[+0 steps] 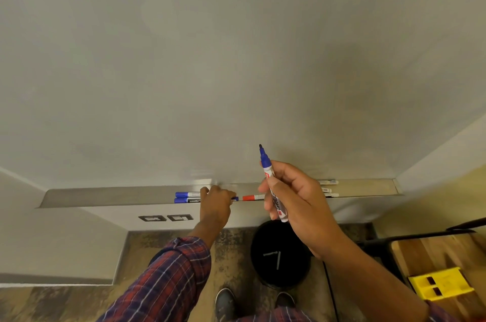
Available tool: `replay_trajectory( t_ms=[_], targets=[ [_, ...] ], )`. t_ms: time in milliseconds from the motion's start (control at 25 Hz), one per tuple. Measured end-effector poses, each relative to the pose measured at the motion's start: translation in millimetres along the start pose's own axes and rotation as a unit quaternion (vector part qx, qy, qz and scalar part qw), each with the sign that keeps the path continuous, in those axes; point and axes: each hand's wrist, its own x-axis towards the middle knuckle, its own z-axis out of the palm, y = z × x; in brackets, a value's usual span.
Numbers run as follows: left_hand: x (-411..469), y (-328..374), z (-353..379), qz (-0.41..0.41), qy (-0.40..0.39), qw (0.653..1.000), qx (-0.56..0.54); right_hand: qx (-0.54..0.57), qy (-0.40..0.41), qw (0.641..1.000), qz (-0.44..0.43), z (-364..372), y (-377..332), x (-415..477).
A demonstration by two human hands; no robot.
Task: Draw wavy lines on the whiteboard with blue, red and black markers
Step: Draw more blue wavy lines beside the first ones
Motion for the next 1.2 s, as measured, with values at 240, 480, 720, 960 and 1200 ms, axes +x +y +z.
replay_trajectory(
  t_ms=[240, 480, 720, 960, 1200],
  targets=[
    [-12.6, -6.1, 1.0, 0.003, 0.039, 0.996, -0.074, 0.023, -0.003, 0.997, -0.072, 0.2, -17.4, 10.7],
    [-35.9, 6.9, -58.9, 0.073, 0.315, 0.945, -0.054, -0.021, -0.027, 0.979, -0.202, -4.8, -48.2, 17.5],
    [-41.1, 27.0, -181.9, 0.097, 0.469, 0.877, -0.051, -0.023, -0.027, 0.947, -0.318, -10.2, -97.4, 30.7],
    [-32.4, 29.8, -325.3, 0.129, 0.581, 0.803, -0.015, -0.084, -0.005, 0.896, -0.435, -21.2, -160.8, 51.5],
    [-28.2, 38.5, -455.0, 0.138, 0.665, 0.732, 0.050, -0.099, 0.111, 0.808, -0.571, -27.2, -235.4, 65.8]
  ],
)
